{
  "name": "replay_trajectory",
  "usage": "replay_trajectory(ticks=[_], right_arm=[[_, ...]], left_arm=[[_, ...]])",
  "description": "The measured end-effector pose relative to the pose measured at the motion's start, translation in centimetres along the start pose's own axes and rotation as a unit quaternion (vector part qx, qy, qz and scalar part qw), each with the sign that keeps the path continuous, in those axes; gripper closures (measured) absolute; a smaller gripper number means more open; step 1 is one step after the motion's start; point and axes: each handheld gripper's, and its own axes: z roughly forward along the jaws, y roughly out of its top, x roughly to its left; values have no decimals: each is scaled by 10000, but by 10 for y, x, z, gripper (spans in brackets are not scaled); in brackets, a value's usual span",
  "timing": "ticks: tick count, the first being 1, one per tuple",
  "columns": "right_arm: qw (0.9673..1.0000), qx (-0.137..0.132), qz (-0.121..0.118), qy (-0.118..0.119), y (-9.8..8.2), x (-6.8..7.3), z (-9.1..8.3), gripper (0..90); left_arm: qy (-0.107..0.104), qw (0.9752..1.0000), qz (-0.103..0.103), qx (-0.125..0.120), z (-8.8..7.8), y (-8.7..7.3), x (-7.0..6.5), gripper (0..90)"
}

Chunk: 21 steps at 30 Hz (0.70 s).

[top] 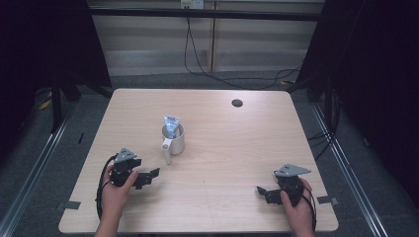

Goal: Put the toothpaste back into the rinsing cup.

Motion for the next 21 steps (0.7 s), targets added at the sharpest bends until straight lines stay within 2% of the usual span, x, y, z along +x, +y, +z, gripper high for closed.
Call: replay_trajectory(ticks=[21], right_arm=[[10000, -1, 4, 5, 0, 0, 0, 92]], left_arm=[[217, 9995, 93, 192, 3, -12, 5, 157]])
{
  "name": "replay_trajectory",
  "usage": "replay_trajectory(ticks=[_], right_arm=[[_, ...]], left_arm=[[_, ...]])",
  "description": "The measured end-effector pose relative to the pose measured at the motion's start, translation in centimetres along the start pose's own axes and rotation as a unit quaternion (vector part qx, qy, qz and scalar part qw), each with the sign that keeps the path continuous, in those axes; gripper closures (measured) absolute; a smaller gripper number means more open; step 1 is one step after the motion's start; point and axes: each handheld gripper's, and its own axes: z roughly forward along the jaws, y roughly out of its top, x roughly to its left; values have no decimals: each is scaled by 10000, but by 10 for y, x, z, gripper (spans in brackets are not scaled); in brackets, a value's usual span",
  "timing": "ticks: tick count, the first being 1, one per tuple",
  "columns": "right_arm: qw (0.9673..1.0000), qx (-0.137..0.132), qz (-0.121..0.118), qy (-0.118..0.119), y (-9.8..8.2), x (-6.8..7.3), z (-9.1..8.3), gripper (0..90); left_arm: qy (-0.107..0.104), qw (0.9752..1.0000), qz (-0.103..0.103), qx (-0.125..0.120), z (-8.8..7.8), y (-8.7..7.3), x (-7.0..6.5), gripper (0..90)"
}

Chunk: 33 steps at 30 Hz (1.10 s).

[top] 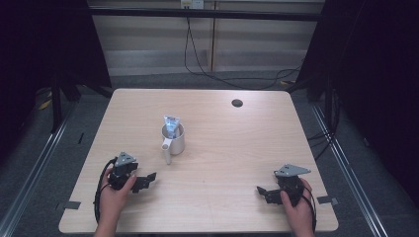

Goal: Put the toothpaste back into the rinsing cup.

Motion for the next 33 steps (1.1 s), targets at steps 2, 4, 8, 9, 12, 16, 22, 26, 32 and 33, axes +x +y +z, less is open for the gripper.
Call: replay_trajectory(ticks=[2, 4, 8, 9, 12, 16, 22, 26, 32, 33], right_arm=[[10000, 1, -3, -3, 0, 0, 0, 92], [10000, 5, -3, -10, 0, 0, 0, 92], [10000, 6, -2, -10, 0, 0, 0, 92], [10000, -3, -5, -3, 0, 0, 0, 92], [10000, -1, -13, -9, 0, 0, 0, 92], [10000, 4, -6, -10, 0, 0, 0, 92], [10000, 6, -1, -11, 0, 0, 0, 92], [10000, -3, -15, -8, 0, 0, 0, 92], [10000, -4, -15, -10, 0, 0, 0, 92], [10000, 5, -4, -11, 0, 0, 0, 92]], left_arm=[[12, 10000, 16, 6, 0, 0, 0, 157], [13, 10000, 14, 21, 0, -1, 0, 157], [19, 10000, 43, 49, 1, -1, 1, 157], [34, 10000, 62, 68, 1, -1, 1, 157], [49, 9999, 60, 75, 2, -3, 1, 157], [63, 9999, 80, 50, 2, -4, 1, 156], [118, 9996, 244, 82, 2, -5, 1, 155], [181, 9991, 381, 69, 3, -6, 0, 151], [278, 9978, 584, 147, 4, -6, -3, 144], [277, 9978, 584, 149, 4, -6, -3, 143]])
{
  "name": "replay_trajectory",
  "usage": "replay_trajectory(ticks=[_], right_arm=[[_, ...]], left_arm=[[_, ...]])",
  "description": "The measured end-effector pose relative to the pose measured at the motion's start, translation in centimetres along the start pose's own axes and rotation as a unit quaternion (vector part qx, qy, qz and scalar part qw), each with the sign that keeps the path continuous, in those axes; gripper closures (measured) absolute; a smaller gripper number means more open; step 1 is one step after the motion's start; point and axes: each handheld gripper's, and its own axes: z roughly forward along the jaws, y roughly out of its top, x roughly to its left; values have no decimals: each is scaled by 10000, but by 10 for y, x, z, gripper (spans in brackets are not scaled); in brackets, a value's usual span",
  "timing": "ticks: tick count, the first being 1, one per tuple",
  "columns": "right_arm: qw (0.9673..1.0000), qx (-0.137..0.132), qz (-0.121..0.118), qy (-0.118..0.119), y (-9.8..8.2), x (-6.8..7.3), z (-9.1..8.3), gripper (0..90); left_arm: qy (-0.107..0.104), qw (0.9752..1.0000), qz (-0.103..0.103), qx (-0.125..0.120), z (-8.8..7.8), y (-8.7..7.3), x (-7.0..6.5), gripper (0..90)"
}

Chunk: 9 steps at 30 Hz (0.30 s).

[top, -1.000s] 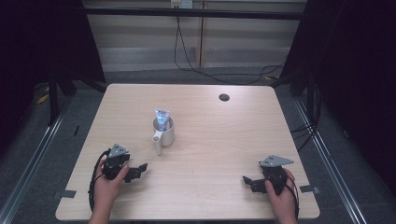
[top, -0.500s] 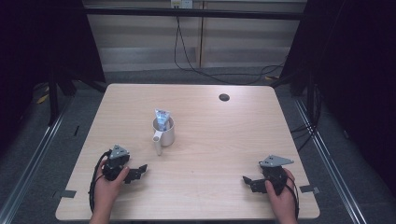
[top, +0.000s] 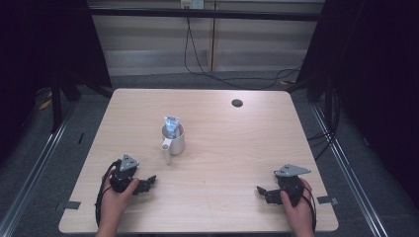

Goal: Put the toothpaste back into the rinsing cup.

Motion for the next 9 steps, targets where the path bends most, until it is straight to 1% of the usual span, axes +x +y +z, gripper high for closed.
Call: replay_trajectory(ticks=[9], right_arm=[[10000, -9, -10, 1, 0, 0, 0, 92]], left_arm=[[1, 10000, 0, 0, 0, 0, 0, 141]])
